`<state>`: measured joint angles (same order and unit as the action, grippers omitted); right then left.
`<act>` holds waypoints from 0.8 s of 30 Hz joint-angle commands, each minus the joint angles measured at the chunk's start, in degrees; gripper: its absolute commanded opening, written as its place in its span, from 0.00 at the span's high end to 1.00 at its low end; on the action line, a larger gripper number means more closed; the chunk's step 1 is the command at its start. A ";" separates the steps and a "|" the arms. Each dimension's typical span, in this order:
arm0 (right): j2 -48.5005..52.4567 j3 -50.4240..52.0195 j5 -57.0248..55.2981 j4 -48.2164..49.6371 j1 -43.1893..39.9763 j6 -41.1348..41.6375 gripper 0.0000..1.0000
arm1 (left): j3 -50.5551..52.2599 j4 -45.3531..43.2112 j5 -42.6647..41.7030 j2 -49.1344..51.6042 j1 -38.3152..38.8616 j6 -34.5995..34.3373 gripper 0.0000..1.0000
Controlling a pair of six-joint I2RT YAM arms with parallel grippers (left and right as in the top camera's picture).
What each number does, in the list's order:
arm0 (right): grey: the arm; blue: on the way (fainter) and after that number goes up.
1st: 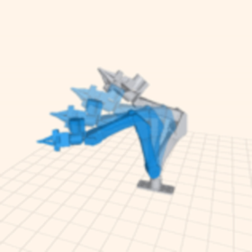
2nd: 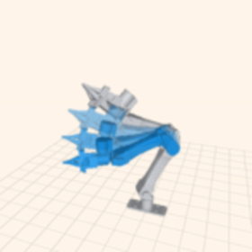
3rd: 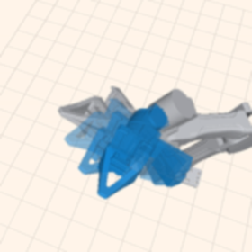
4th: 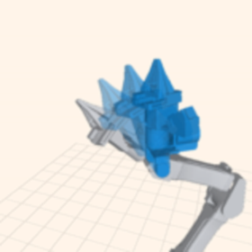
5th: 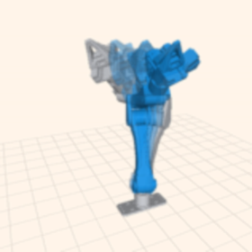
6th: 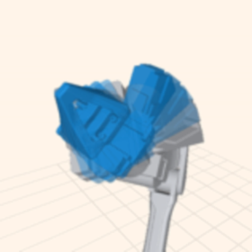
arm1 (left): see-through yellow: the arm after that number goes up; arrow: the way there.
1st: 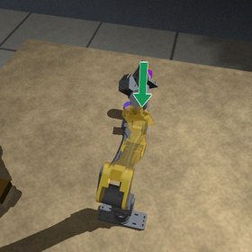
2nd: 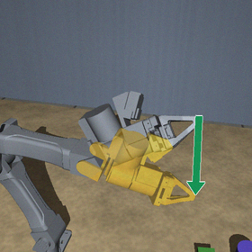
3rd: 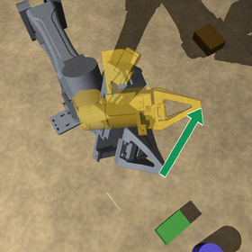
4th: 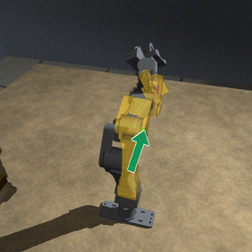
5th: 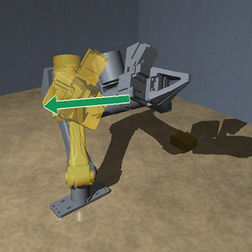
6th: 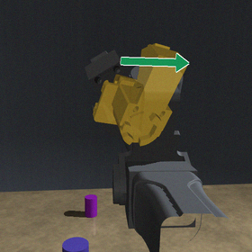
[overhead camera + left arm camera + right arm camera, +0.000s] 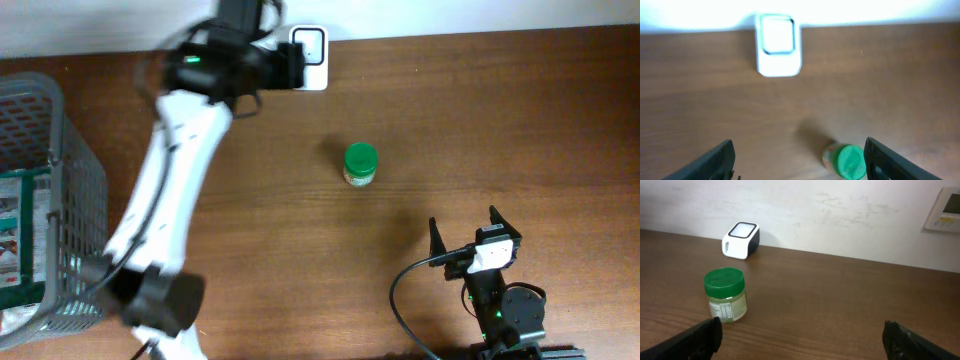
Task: Scan the item barcode
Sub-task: 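Return the left gripper into the basket and grasp the green packet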
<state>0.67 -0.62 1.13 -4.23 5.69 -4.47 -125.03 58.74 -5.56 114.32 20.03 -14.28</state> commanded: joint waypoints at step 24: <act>-0.46 0.31 0.35 -0.26 0.35 0.48 0.02 | 47.89 -20.52 10.75 -11.50 -65.48 22.49 0.12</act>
<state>0.62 -0.62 1.13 -4.23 5.69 -4.45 -80.05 40.51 6.85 100.20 -45.41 -4.86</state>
